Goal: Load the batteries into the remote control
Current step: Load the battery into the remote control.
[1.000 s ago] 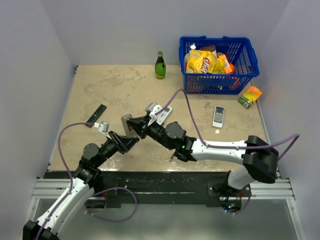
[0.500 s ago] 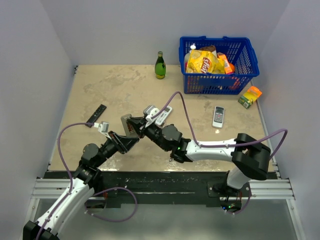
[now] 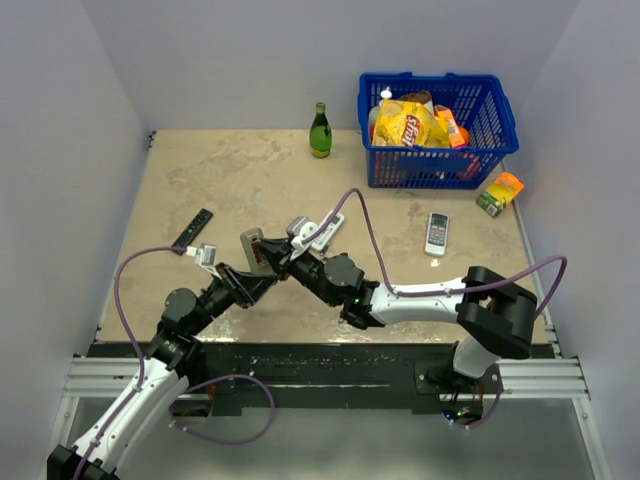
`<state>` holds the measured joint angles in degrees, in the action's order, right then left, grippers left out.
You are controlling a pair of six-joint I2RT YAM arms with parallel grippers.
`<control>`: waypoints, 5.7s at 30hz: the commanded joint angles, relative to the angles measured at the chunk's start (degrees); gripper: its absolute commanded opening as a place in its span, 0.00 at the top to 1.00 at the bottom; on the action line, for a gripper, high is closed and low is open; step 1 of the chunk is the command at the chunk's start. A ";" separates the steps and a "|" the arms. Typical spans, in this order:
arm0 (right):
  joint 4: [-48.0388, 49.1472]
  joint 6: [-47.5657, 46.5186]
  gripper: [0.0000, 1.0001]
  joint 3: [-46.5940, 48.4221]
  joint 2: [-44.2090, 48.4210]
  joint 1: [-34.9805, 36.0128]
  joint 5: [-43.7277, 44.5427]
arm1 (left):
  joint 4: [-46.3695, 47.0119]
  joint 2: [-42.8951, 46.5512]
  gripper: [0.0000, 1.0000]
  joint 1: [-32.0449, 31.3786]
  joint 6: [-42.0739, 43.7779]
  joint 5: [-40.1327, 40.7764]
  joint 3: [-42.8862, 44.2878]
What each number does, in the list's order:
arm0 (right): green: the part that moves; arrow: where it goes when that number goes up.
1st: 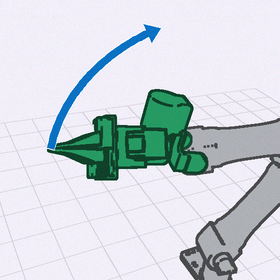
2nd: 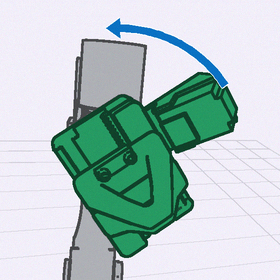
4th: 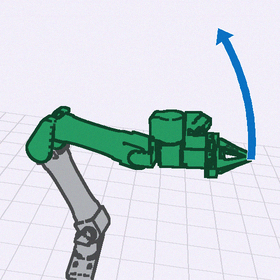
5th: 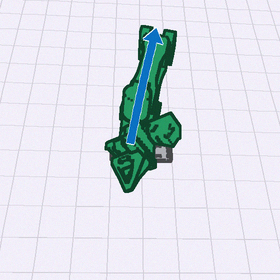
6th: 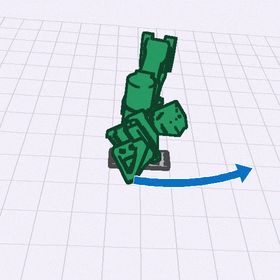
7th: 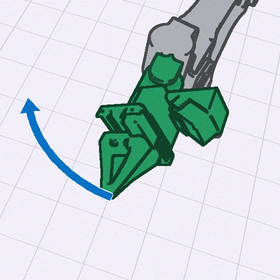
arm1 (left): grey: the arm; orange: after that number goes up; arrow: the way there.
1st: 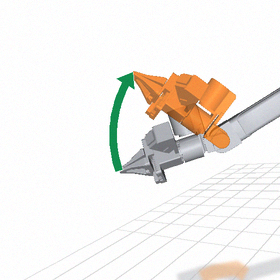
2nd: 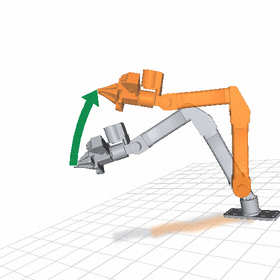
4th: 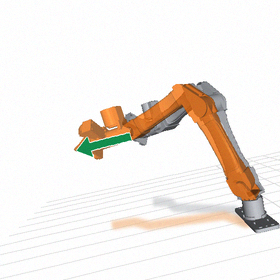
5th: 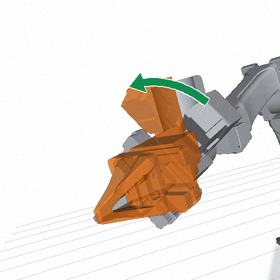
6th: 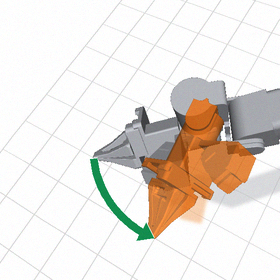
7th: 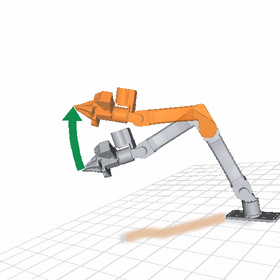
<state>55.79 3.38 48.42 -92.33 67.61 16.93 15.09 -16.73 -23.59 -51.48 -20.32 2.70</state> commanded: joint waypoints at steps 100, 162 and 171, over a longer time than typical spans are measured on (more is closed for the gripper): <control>-25.29 6.20 1.00 3.78 -4.78 0.59 12.25 | 4.07 8.56 1.00 0.22 4.99 5.46 4.59; -42.59 4.79 0.48 16.96 -7.42 2.87 8.04 | 8.11 6.99 1.00 0.22 0.77 -1.39 1.08; -49.36 6.20 0.46 22.84 -9.26 2.87 7.07 | 11.80 -1.45 1.00 0.22 -2.56 -4.55 -0.68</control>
<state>13.91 8.97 67.61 -98.74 68.66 30.92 12.08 -17.17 -22.87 -52.14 -16.32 1.96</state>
